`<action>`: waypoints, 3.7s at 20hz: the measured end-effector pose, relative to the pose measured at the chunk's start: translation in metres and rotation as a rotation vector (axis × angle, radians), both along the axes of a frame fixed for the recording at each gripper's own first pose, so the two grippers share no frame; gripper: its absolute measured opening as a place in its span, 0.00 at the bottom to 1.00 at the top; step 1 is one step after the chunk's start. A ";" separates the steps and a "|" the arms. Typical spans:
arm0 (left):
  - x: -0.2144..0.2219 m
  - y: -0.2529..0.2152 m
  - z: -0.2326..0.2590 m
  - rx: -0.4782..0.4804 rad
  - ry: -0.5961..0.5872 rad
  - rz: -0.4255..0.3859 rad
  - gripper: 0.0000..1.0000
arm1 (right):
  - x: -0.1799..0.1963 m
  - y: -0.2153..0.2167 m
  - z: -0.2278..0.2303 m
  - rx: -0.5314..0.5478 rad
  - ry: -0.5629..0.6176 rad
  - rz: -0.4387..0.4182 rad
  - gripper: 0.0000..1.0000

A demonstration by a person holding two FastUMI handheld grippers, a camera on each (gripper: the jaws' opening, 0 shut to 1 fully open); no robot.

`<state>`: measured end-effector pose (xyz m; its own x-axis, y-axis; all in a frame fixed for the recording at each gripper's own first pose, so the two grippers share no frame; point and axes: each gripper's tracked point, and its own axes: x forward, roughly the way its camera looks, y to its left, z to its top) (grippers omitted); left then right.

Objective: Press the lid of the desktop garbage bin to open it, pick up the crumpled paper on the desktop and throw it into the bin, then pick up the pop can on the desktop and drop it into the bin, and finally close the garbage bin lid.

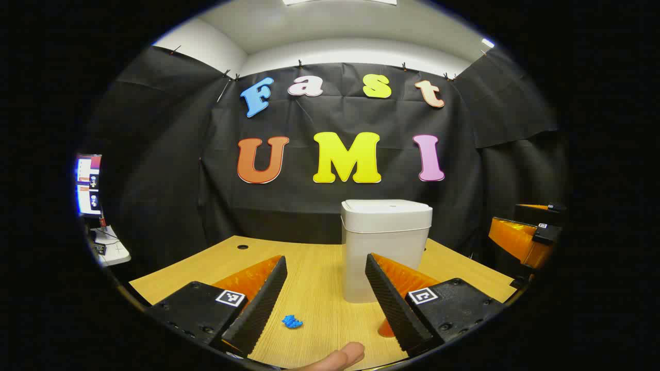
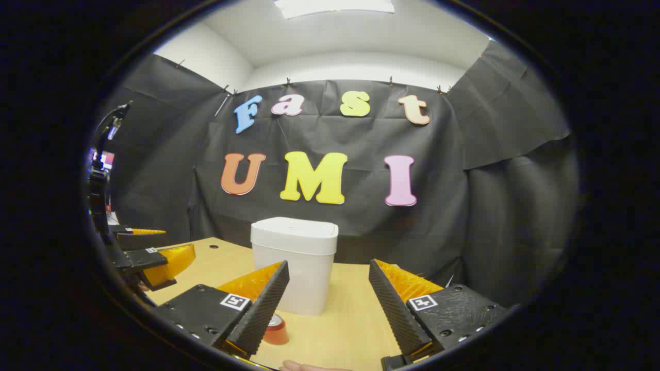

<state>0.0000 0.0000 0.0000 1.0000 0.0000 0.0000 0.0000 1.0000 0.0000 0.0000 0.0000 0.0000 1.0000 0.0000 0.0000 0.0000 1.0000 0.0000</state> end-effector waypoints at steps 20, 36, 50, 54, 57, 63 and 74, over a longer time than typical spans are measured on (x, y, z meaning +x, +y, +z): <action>0.006 0.000 -0.011 -0.012 0.032 -0.015 0.98 | 0.015 -0.006 -0.033 0.031 0.094 -0.018 0.98; 0.017 0.014 -0.024 -0.015 0.069 0.021 0.99 | 0.083 -0.005 -0.003 0.050 0.084 -0.099 0.66; 0.028 0.028 -0.036 0.034 0.094 0.049 0.99 | 0.194 0.072 0.032 0.136 0.177 0.066 0.00; 0.031 0.031 -0.039 0.029 0.103 0.053 0.99 | 0.209 0.070 0.022 0.120 0.225 0.045 0.00; 0.033 0.030 -0.042 0.021 0.111 0.048 0.99 | 0.215 0.074 0.012 0.118 0.260 0.058 0.00; 0.036 0.033 -0.049 0.004 0.133 0.041 0.99 | 0.209 0.072 0.013 0.071 0.247 0.038 0.04; 0.045 0.043 -0.056 -0.020 0.148 0.018 0.99 | 0.126 0.065 0.020 0.122 0.099 0.068 0.10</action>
